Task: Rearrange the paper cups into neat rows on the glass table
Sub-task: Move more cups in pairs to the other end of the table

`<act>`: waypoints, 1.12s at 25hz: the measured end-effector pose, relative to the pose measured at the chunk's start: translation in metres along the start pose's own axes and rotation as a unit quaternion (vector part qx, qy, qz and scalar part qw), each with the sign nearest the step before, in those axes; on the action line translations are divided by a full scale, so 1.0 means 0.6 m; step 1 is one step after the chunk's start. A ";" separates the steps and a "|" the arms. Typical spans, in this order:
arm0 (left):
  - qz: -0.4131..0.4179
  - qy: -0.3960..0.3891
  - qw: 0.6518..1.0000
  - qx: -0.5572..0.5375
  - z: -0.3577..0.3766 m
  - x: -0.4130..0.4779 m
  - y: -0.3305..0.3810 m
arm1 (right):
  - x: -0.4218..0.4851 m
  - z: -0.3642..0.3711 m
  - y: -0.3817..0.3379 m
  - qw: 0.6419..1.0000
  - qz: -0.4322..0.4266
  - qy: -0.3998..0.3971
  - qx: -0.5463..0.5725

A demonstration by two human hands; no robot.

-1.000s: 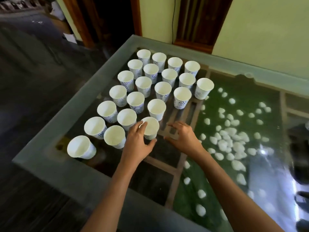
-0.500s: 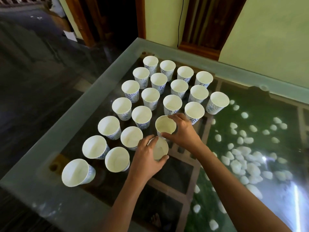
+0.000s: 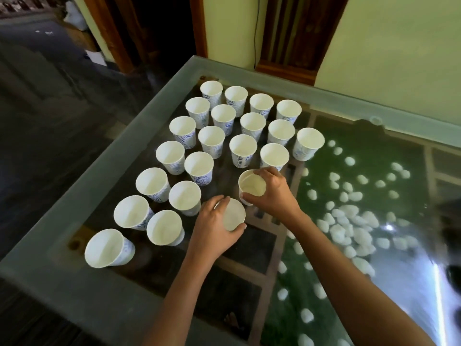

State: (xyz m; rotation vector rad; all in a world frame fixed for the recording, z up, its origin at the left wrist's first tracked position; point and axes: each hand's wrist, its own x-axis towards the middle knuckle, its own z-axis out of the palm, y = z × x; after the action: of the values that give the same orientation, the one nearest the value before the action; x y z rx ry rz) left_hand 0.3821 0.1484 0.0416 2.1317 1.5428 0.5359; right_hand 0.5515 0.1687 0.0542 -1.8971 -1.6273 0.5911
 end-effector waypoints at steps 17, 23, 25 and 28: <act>0.151 -0.152 0.976 -0.036 0.154 -0.232 0.324 | -0.489 -0.278 0.225 0.979 0.180 0.098 -0.006; 0.240 -0.208 0.948 -0.025 0.249 -0.339 0.440 | -0.673 -0.339 0.293 0.957 0.252 0.145 -0.009; 0.272 -0.237 0.932 -0.034 0.280 -0.376 0.473 | -0.728 -0.353 0.315 0.948 0.278 0.156 -0.016; 0.301 -0.266 0.915 -0.040 0.319 -0.422 0.518 | -0.798 -0.375 0.345 0.931 0.313 0.186 -0.031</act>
State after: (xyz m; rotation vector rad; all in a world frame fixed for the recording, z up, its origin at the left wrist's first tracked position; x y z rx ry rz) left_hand 0.6543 -0.2027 0.0483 2.4052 0.5529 0.1639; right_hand 0.7733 -0.3542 0.0682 -2.4049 -0.7987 0.3846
